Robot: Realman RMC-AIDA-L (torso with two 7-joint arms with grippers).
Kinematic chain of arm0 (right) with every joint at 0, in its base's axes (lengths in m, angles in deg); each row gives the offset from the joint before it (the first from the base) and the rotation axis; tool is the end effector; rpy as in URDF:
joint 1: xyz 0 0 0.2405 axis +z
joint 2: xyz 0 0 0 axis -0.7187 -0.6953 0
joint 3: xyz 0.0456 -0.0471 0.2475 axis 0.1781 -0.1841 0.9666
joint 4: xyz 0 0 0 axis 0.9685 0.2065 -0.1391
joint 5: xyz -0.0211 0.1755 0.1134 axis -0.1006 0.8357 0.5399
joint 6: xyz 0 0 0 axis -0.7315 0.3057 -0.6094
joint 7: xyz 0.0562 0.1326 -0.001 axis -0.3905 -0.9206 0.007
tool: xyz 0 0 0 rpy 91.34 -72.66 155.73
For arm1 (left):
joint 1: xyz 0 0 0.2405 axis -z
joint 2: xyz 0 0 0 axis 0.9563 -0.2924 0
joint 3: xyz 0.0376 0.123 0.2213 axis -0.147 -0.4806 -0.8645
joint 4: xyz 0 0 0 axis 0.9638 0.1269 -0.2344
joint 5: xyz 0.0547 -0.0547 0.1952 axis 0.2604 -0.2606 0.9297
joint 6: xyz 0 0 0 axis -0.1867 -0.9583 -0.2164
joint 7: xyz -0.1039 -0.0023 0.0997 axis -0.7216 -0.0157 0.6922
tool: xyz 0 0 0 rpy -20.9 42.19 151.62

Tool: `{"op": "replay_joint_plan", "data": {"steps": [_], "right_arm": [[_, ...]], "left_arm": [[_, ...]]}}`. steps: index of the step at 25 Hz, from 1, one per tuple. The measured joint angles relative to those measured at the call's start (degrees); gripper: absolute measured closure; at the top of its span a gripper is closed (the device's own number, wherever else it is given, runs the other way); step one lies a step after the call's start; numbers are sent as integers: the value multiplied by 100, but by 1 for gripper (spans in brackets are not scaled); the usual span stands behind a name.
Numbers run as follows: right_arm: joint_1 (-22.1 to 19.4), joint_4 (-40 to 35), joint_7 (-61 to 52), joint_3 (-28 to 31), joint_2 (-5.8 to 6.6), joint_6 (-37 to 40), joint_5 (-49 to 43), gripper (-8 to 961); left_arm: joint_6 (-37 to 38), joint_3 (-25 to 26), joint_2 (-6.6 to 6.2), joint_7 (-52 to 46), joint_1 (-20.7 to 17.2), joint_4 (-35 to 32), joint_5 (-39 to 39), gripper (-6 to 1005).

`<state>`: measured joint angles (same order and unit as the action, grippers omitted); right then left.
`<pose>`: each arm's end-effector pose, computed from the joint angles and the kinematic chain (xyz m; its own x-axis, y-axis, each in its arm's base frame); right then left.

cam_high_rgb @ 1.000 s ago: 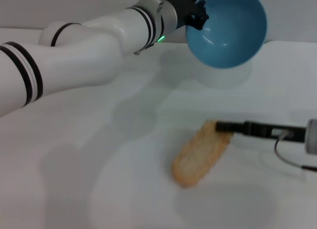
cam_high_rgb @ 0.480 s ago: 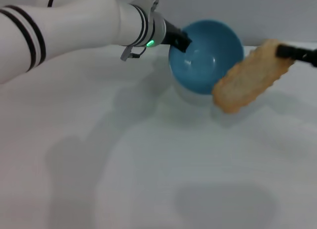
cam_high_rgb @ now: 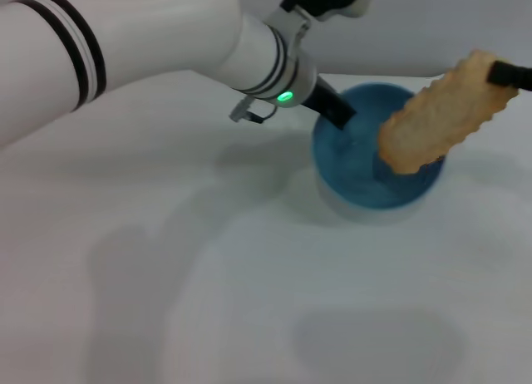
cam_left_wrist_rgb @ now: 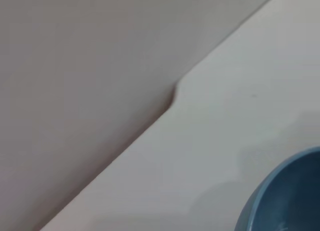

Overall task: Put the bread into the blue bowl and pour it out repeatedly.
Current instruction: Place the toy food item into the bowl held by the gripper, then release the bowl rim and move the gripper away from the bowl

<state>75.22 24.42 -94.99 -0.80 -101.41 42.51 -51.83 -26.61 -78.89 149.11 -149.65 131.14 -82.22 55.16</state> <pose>0.2674 0.3600 0.0700 0.3556 -0.6185 -0.7007 -0.8491 -0.5272 0.0345 -0.1129 0.4327 -0.1177 0.8908 0.4541 0.0175 0.3925 -0.7495 -0.5331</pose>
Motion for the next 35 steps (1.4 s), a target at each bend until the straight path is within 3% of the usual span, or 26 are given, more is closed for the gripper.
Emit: {"op": "replay_joint_plan", "data": {"steps": [12,20,25,29,35], "right_arm": [[188,1046,50,-392,12,-753,-76,827],[211,1100,328,-427,-92,-980,-99,806],[24,1019,328,-358,-53,-905,279,567],[-131,861,332,-357,-21,-813,546,438],[-492,564,363,7,15,-625,922,442]], "left_arm": [[-25,-226,-8,23,-84,-99,-366,1001],[-42,-226,-19,34,-131,-103,-378,1001],[-11,-228,-21,13,-148,-91,-381,1001],[40,-228,-25,11,-155,-67,-382,1001],[585,-139,-40,-17,-58,-22,-381,1002]]}}
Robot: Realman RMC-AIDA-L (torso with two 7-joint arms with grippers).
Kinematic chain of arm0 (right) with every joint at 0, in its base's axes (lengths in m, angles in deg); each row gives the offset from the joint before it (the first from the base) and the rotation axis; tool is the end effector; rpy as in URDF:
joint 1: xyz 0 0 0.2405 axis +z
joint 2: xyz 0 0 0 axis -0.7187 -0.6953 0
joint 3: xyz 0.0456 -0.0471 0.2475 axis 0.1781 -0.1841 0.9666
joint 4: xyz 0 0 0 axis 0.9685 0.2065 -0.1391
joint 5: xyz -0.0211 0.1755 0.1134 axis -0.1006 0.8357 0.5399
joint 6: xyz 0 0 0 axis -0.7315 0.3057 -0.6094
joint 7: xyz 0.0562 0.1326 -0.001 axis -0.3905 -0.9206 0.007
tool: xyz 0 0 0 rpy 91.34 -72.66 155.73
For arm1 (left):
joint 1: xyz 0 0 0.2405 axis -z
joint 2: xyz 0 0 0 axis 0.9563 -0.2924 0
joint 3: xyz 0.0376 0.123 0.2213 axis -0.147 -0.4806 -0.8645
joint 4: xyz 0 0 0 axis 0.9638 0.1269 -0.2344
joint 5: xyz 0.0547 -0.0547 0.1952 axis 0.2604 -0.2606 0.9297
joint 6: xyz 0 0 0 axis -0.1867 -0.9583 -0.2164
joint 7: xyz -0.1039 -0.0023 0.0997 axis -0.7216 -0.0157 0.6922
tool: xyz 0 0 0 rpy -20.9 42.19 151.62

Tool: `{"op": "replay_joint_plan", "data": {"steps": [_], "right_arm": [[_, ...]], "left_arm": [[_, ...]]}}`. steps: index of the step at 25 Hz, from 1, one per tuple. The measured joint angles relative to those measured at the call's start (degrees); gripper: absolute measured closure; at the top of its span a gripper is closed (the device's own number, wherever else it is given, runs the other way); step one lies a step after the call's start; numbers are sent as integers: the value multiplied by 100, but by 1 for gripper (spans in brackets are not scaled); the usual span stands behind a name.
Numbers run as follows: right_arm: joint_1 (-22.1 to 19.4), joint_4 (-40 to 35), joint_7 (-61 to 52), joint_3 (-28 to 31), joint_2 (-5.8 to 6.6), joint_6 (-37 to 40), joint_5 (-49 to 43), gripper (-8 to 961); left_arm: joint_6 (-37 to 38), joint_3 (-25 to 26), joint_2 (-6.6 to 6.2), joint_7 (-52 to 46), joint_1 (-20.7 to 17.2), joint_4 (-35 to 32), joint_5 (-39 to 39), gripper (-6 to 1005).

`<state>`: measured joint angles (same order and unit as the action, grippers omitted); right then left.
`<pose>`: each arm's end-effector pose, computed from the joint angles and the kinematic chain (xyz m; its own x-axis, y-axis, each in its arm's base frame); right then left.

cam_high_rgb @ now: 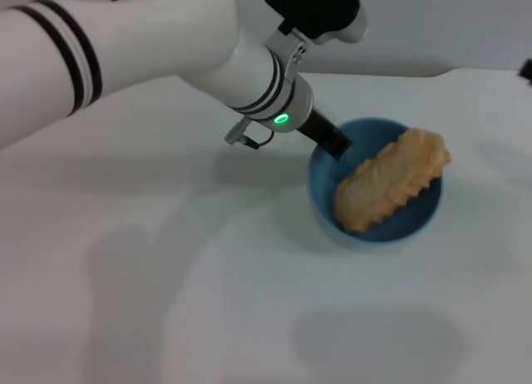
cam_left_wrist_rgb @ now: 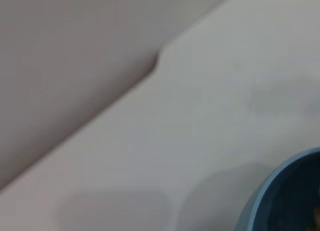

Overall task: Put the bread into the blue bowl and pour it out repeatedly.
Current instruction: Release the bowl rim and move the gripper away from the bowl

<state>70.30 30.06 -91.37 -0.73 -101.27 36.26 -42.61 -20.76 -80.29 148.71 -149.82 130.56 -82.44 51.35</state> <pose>0.3042 0.3470 0.0720 0.1954 -0.5539 -0.8094 -0.9118 -0.4066 0.0582 -0.1231 0.4168 -0.1233 0.8516 0.5228 -0.0384 0.4475 -0.7632 -0.4662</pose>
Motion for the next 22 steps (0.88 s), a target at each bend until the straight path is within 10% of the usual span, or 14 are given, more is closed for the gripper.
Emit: {"op": "replay_joint_plan", "data": {"steps": [22], "right_arm": [[-226,240,121,102,-27,70,-4,445]], "left_arm": [[36,-739,52,-8,-71,331,-1022,1002]]}}
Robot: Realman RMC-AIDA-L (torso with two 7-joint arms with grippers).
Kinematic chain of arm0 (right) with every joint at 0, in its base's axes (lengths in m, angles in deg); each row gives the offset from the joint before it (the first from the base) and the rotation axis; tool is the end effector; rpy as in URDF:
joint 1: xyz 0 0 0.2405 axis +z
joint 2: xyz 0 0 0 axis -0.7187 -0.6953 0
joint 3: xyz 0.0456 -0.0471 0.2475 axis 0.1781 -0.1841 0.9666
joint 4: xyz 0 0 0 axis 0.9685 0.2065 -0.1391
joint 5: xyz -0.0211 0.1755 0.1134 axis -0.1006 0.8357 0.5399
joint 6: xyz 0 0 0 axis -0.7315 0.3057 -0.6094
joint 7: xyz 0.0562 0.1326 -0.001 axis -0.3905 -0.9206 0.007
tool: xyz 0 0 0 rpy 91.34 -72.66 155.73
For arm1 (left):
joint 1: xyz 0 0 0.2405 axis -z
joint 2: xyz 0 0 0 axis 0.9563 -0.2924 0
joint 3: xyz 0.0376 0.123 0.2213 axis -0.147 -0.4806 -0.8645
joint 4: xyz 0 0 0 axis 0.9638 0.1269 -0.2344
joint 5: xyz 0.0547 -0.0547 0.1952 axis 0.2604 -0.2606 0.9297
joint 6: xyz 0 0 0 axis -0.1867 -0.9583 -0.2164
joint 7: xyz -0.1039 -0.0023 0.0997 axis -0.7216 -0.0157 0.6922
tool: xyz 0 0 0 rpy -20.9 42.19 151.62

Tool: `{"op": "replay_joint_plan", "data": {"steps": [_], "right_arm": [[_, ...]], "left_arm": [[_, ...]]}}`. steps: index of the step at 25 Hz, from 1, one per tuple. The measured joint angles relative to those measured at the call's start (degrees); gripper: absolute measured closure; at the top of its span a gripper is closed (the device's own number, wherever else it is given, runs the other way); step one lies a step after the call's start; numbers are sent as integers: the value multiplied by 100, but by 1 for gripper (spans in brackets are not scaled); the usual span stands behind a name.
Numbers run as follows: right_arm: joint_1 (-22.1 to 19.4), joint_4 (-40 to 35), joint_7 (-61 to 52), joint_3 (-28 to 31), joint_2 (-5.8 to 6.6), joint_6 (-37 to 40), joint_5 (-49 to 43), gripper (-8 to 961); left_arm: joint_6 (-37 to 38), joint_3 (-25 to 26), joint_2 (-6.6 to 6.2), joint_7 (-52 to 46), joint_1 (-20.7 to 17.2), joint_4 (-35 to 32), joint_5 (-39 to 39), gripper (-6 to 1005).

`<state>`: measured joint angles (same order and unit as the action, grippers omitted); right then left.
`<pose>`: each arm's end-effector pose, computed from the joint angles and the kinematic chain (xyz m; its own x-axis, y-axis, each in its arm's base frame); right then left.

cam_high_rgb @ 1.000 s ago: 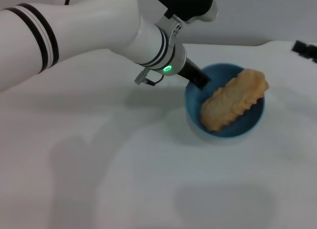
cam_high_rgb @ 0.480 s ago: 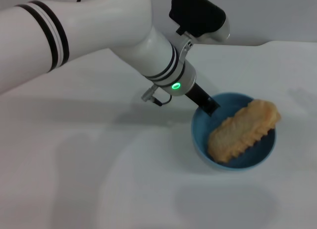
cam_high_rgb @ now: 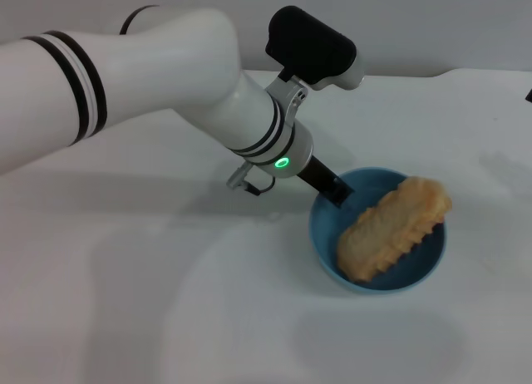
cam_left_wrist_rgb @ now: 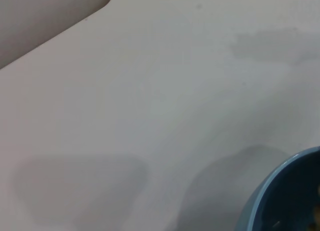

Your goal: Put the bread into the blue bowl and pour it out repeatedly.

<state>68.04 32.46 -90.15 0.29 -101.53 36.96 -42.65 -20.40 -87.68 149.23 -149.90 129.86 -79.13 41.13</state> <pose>0.3205 0.3300 0.0641 0.1474 -0.5692 -0.8089 -0.9275 -0.3637 0.0869 -0.1419 0.3898 -0.1450 0.7937 0.6033 -0.0773 0.5342 -0.7522 -0.3858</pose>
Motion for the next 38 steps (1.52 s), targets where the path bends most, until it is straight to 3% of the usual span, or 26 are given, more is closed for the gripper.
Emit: {"op": "replay_joint_plan", "data": {"steps": [6,18,23,26,29,33,36,38], "right_arm": [[-9,84,0,24,-27,0,24,445],[40,138,72,37,-44,-223,35,445],[23,138,187,42,-44,-335,38,446],[1,189,606,68,-44,-660,40,446],[14,386,1088,71,-45,-978,41,446],[27,505,1434,73,-83,-1309,41,446],[27,550,1800,170,-162,-1609,54,446],[28,685,2368,345,-222,-1811,202,446]], "left_arm": [[-118,-207,3,-3,-18,50,-26,1002],[-162,-4,-68,-5,-32,63,11,947],[-388,232,-101,-2,-147,-4,74,648],[-814,769,-112,54,-416,-252,273,502],[-1603,1119,-106,75,-814,-652,538,457],[-2328,1162,-94,82,-1247,-1003,566,410],[-2724,1121,-86,84,-1413,-988,566,406],[-3366,969,-61,66,-1543,-811,548,404]]}}
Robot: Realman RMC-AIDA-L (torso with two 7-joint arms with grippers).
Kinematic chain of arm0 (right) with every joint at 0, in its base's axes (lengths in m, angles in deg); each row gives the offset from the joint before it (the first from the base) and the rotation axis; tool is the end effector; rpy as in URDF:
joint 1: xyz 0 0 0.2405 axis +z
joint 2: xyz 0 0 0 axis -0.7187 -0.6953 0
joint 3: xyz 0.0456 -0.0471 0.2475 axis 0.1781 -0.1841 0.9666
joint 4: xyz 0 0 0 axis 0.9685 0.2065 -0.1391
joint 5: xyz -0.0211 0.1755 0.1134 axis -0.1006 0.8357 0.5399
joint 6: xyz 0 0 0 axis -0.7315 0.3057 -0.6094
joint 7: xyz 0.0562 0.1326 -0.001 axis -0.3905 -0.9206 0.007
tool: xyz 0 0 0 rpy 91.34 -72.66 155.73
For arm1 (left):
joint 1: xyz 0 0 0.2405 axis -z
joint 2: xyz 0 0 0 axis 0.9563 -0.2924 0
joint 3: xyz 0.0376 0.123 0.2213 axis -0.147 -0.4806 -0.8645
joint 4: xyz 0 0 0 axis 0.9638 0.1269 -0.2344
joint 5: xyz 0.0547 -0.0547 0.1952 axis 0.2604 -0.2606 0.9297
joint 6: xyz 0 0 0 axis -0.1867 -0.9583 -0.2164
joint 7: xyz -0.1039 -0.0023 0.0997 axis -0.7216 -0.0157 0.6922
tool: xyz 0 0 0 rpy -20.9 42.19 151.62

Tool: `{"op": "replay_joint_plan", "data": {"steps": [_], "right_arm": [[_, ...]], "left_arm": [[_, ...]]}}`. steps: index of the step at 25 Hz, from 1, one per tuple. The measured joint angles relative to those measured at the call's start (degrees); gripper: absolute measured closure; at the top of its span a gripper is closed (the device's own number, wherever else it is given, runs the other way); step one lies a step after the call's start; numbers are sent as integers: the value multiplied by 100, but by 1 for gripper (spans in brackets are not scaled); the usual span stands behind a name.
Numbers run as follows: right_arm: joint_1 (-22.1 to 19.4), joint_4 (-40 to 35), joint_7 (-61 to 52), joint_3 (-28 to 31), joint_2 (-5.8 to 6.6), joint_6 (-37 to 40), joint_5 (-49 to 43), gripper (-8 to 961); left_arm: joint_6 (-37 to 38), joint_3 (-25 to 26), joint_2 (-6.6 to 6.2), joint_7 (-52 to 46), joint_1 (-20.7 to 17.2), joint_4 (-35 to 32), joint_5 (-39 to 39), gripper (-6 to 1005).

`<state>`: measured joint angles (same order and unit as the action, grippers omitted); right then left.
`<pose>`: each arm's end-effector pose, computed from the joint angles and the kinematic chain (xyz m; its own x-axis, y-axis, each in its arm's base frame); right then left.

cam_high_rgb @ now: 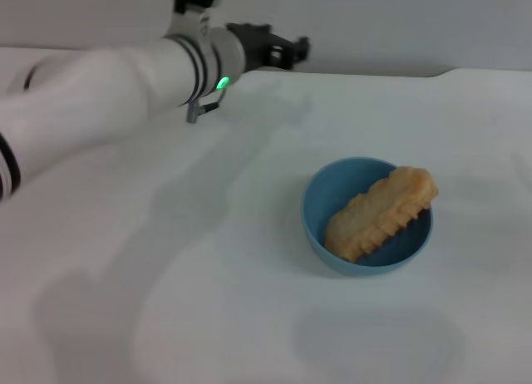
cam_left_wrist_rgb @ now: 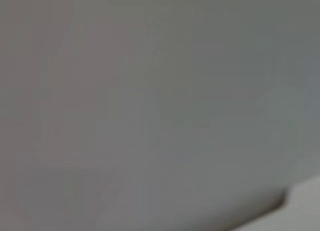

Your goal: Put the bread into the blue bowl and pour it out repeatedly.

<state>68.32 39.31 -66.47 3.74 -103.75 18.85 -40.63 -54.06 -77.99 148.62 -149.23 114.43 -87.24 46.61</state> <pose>0.3643 0.3364 0.0430 0.3500 -0.4251 -0.8347 -0.9329 -0.2389 -0.2694 -0.1704 0.4417 -0.0787 0.7577 0.4304 0.4905 0.6514 -0.4541 -0.6078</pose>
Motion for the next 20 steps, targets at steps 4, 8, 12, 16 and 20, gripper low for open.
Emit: {"op": "replay_joint_plan", "data": {"steps": [4,8,12,16,20], "right_arm": [[17,740,1963,214,-14,-204,1062,446],[-36,1411,3779,236,-19,-181,2577,446],[-20,1978,5105,236,-25,-145,3749,446],[-2,2240,5492,236,-28,-138,4313,446],[-38,2339,5518,236,-35,-120,4419,446]], "left_arm": [[-1412,-717,17,-115,-358,193,-59,399],[-2514,-1428,19,-301,-729,211,-63,394],[-3198,-1930,27,-737,-857,420,-63,318],[-3698,-2376,39,-965,-921,621,-61,195],[-3766,-2435,49,-1013,-1002,680,-59,172]]}}
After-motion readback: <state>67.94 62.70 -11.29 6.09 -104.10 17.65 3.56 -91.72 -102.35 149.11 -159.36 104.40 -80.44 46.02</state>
